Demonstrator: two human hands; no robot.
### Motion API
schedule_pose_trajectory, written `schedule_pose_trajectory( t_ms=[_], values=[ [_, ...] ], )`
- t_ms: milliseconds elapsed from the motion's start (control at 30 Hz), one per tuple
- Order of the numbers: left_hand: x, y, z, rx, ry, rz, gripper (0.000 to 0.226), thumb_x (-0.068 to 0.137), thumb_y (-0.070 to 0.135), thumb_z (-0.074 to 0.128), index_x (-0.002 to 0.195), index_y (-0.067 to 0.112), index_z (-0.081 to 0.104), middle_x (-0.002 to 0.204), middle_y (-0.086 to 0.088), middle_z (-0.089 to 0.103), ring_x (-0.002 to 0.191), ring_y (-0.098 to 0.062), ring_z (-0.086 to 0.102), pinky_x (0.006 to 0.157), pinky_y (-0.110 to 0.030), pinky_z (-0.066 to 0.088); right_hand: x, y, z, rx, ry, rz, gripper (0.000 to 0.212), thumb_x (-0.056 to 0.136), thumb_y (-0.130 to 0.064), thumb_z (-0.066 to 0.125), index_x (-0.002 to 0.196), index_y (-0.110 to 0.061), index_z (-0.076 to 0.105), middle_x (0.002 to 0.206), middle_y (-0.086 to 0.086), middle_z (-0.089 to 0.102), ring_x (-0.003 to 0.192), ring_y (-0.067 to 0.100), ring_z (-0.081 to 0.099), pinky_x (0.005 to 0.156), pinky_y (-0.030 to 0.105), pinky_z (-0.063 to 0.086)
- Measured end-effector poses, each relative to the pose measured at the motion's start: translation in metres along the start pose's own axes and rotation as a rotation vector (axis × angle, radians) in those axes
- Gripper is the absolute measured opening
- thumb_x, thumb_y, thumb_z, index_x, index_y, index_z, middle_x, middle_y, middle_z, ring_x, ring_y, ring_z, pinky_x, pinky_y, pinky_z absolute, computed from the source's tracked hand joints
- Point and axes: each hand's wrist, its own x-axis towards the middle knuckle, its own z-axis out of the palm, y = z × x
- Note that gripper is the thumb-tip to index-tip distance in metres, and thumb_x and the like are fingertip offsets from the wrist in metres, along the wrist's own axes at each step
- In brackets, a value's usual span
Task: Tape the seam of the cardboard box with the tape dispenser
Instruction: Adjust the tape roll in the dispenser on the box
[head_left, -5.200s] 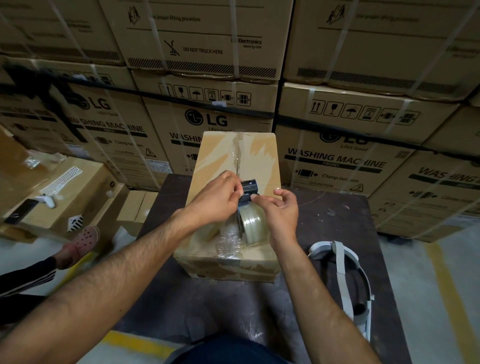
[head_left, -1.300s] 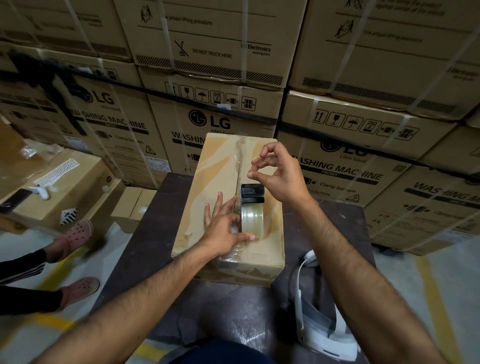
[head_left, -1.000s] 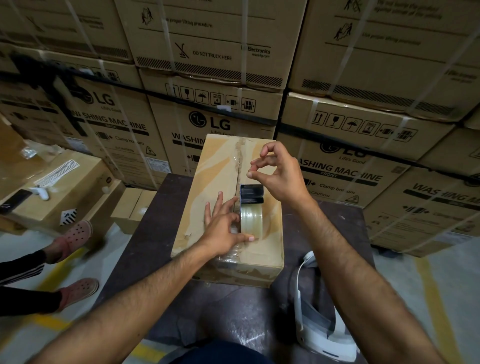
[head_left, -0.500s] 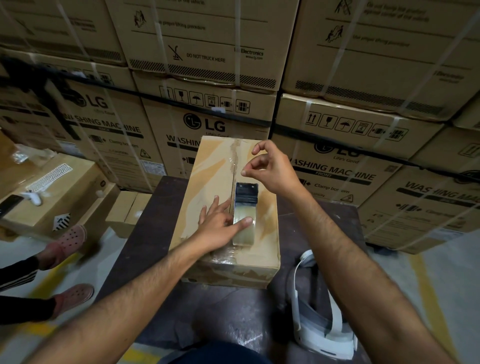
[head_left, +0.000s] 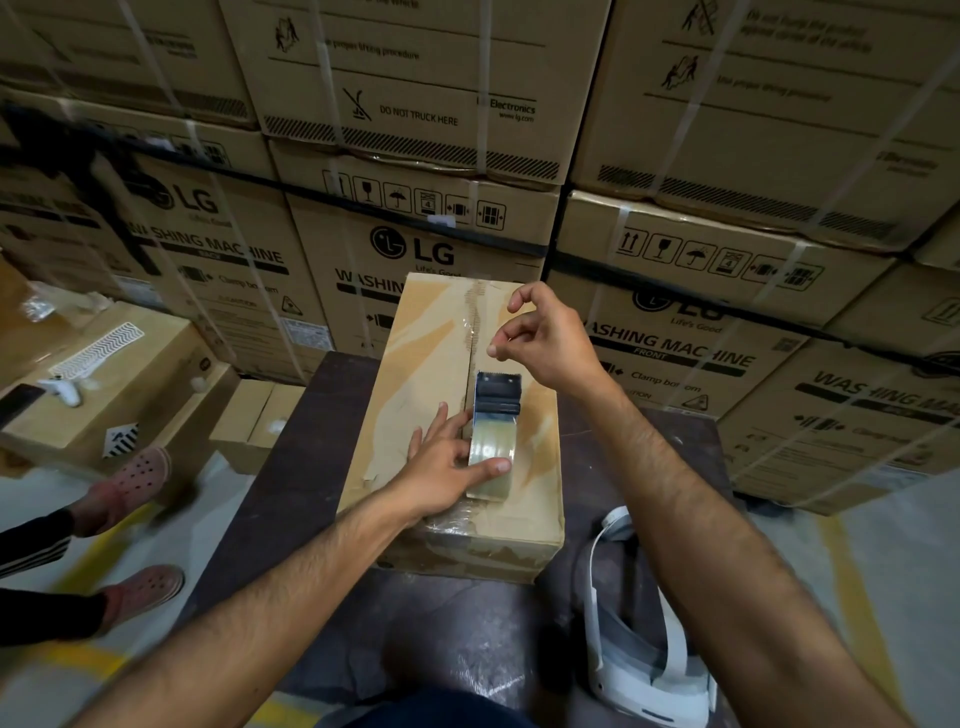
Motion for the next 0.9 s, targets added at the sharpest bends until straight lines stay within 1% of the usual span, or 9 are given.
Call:
schedule_pose_trajectory(
  t_ms=[100, 200, 333, 400, 533, 633, 733, 800, 900],
  values=[
    [-0.001, -0.002, 0.0, -0.019, 0.0, 0.012, 0.084, 0.068, 0.095, 0.055, 0.112, 0.027, 0.08, 0.17, 0.016, 0.022, 0.157, -0.003, -0.014, 0.123, -0.044, -0.019, -0.001, -0.001, 0.001, 0.017, -0.007, 0.005, 0.043, 0.087, -0.001, 0.083, 0.111, -0.015, 0.049, 0.084, 0.003, 0.082, 0.071, 0.009, 0.076, 0.072, 0.021, 0.058],
    [-0.001, -0.001, -0.004, -0.006, 0.02, -0.01, 0.097, 0.056, 0.103, 0.053, 0.107, 0.025, 0.081, 0.166, 0.019, 0.029, 0.158, -0.003, -0.006, 0.127, -0.046, -0.011, -0.002, -0.001, 0.0, 0.031, -0.003, -0.011, 0.046, 0.084, -0.008, 0.088, 0.11, -0.015, 0.05, 0.084, 0.002, 0.082, 0.077, 0.011, 0.078, 0.081, 0.029, 0.06],
    [-0.003, 0.006, -0.01, -0.106, 0.155, -0.141, 0.08, 0.046, 0.09, 0.077, 0.09, 0.024, 0.07, 0.158, 0.014, 0.042, 0.155, -0.019, 0.025, 0.123, -0.051, 0.027, -0.005, -0.001, -0.002, 0.023, -0.009, -0.047, 0.047, 0.084, -0.014, 0.089, 0.111, -0.015, 0.051, 0.085, -0.001, 0.082, 0.089, 0.013, 0.078, 0.096, 0.039, 0.057],
    [-0.003, 0.012, -0.016, -0.121, 0.217, -0.181, 0.084, 0.041, 0.086, 0.083, 0.098, 0.03, 0.058, 0.145, 0.014, 0.044, 0.134, -0.018, 0.047, 0.111, -0.046, 0.044, -0.005, -0.003, -0.001, 0.026, -0.014, -0.069, 0.047, 0.084, -0.014, 0.09, 0.11, -0.016, 0.051, 0.086, -0.002, 0.082, 0.092, 0.011, 0.077, 0.097, 0.036, 0.055],
    [0.005, 0.024, -0.029, -0.152, 0.235, -0.087, 0.102, 0.05, 0.073, 0.09, 0.134, 0.043, 0.039, 0.143, 0.017, 0.037, 0.134, -0.015, 0.041, 0.112, -0.041, 0.042, -0.005, -0.008, -0.002, -0.019, -0.037, -0.101, 0.045, 0.085, -0.014, 0.088, 0.109, -0.018, 0.051, 0.086, -0.005, 0.082, 0.095, 0.003, 0.075, 0.089, 0.016, 0.044],
    [0.018, 0.037, -0.043, -0.227, 0.275, 0.072, 0.077, 0.081, 0.049, 0.085, 0.146, 0.042, 0.045, 0.152, 0.015, 0.038, 0.141, -0.006, 0.034, 0.115, -0.032, 0.033, -0.001, -0.007, -0.006, -0.054, -0.053, -0.125, 0.042, 0.085, -0.012, 0.088, 0.106, -0.02, 0.052, 0.085, -0.005, 0.081, 0.093, 0.001, 0.074, 0.087, 0.013, 0.043],
    [0.039, 0.046, -0.056, -0.152, 0.364, 0.158, 0.033, 0.091, 0.035, 0.079, 0.123, 0.035, 0.07, 0.147, 0.008, 0.048, 0.141, -0.008, 0.04, 0.113, -0.028, 0.032, 0.006, -0.007, -0.01, -0.058, -0.059, -0.112, 0.038, 0.086, -0.013, 0.087, 0.104, -0.02, 0.055, 0.086, -0.003, 0.082, 0.091, 0.0, 0.075, 0.083, 0.01, 0.044],
    [0.055, 0.045, -0.06, -0.128, 0.402, 0.172, 0.019, 0.091, 0.03, 0.079, 0.11, 0.033, 0.077, 0.143, 0.007, 0.055, 0.136, -0.007, 0.046, 0.114, -0.031, 0.037, 0.014, -0.007, -0.014, -0.061, -0.069, -0.085, 0.039, 0.085, -0.014, 0.088, 0.107, -0.019, 0.056, 0.086, -0.003, 0.082, 0.088, 0.001, 0.075, 0.079, 0.007, 0.046],
    [0.075, 0.049, -0.067, -0.082, 0.429, 0.159, 0.009, 0.091, 0.025, 0.079, 0.099, 0.03, 0.08, 0.138, 0.005, 0.06, 0.131, -0.008, 0.051, 0.11, -0.029, 0.038, 0.031, -0.002, -0.015, -0.079, -0.088, -0.026, 0.042, 0.082, -0.012, 0.091, 0.107, -0.018, 0.057, 0.084, 0.0, 0.082, 0.082, 0.01, 0.079, 0.083, 0.03, 0.061]
  ],
)
